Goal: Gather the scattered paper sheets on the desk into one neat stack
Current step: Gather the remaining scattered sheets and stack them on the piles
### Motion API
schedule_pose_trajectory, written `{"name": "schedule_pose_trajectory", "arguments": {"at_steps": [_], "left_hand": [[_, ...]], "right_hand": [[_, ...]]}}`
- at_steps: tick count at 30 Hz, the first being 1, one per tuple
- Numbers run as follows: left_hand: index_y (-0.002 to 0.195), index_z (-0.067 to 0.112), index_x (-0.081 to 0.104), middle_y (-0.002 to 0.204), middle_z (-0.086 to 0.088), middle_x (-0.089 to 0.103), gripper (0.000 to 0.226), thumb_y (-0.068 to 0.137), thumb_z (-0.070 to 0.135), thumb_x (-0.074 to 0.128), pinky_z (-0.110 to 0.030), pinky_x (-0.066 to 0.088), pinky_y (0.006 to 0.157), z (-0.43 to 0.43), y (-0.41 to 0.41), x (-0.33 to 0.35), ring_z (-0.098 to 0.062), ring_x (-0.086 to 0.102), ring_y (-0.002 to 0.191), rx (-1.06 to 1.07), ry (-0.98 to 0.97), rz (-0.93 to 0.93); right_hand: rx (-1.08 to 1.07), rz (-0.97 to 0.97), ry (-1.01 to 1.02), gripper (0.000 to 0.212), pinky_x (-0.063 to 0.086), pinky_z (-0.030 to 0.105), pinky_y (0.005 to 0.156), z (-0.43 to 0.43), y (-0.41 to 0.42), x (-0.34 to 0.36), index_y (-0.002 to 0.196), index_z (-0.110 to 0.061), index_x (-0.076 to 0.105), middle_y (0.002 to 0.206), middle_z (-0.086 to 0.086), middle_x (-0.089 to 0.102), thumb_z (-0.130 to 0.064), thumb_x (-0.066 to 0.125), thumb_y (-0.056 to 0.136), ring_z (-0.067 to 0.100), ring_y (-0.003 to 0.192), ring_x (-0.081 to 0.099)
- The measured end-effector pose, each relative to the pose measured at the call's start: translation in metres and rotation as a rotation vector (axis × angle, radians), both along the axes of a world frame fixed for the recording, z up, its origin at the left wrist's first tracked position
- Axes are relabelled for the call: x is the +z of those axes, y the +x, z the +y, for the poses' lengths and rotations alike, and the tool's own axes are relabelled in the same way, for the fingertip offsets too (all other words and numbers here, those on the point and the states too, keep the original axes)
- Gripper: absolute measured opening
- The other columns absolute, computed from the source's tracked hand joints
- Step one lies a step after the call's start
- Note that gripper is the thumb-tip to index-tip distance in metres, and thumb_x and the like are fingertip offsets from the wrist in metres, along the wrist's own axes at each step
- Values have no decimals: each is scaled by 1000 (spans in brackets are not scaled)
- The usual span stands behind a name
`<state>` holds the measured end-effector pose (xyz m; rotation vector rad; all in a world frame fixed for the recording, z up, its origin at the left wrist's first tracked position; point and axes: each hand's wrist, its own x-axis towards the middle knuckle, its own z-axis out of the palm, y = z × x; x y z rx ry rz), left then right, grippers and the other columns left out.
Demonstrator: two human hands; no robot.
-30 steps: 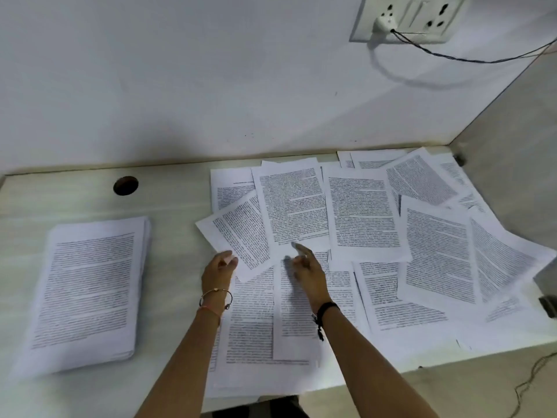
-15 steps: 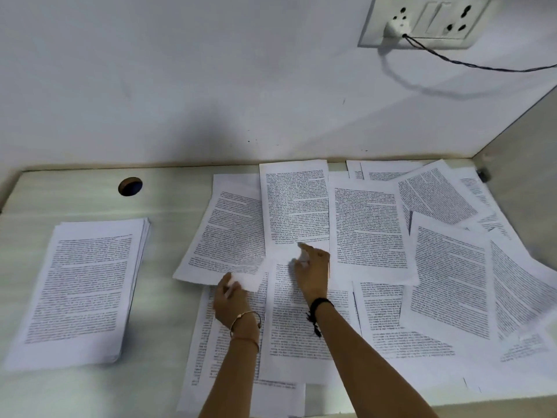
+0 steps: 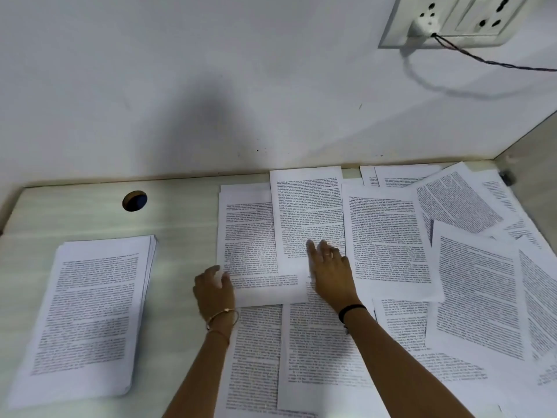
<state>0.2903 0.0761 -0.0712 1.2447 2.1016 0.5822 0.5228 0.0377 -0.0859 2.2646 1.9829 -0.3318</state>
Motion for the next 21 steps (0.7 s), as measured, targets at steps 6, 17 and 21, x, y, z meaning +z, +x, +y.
{"name": "schedule_pose_trajectory", "arguments": {"at_steps": [6,17,21], "left_hand": [[127,6,49,121,-23,56,55,76,7,71,-39,45,92,42,-13,-8,-37,57,107,-131,-114,-184],[95,-1,60,90,-23,67,22,84,18,63,-35,46,74,72,-6,-16,-38,63,88,-16,-59,-181],[93,-1,59,90,-21,68,23,85,20,63,-30,40,70,81,-6,-17,-37,63,88,-72,-56,-170]], "right_hand": [[137,-107,4,90,55,49,71,11,0,3,137,-4,48,129,19,59,-55,76,67,40,102,63],[218,2,19,90,35,63,101,20,-22,-6,149,-4,22,156,18,23,-50,57,79,41,138,33],[180,-8,44,81,47,56,94,34,-31,-2,145,1,31,151,21,34,-11,61,70,43,129,45]]}}
